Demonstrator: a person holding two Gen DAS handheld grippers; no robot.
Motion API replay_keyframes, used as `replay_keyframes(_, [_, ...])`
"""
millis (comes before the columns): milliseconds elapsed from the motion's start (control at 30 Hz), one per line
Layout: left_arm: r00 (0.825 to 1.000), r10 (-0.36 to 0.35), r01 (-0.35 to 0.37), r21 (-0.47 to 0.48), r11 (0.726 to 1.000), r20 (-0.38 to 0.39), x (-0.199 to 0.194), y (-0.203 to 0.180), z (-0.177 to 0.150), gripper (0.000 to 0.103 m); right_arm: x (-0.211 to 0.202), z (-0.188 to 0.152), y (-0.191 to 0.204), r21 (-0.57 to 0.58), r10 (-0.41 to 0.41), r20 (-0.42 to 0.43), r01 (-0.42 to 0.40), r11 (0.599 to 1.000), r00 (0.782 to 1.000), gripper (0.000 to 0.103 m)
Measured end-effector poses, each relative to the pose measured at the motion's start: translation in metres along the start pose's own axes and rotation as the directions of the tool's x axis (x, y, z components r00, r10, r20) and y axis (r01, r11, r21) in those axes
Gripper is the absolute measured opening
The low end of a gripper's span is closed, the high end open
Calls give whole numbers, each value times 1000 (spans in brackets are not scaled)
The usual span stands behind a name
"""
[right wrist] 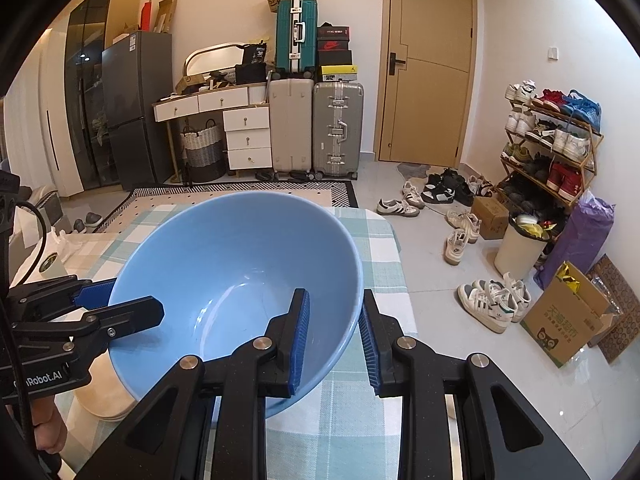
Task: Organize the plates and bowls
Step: 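Lift the left gripper's light-blue bowl over the bowl held by the right gripper, then lower the left gripper's bowl into the right gripper's bowl and open both grippers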
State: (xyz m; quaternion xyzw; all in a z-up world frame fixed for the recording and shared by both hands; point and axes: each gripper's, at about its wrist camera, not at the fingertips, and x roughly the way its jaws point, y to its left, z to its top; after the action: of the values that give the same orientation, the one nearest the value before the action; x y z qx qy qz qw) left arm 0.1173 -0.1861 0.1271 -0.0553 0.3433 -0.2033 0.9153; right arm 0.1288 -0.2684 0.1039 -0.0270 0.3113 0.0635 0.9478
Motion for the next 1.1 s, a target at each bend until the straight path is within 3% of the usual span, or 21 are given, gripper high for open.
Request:
replay_keyframes(667, [996, 85, -85, -33, 996, 2, 0, 31, 10, 39, 37, 12, 28, -16, 66, -12, -67, 998, 998, 27])
replay_keyframes(1100, [993, 118, -119, -30, 992, -28, 29, 54, 7, 39, 70, 6, 35, -30, 78, -49, -79, 996, 996, 29])
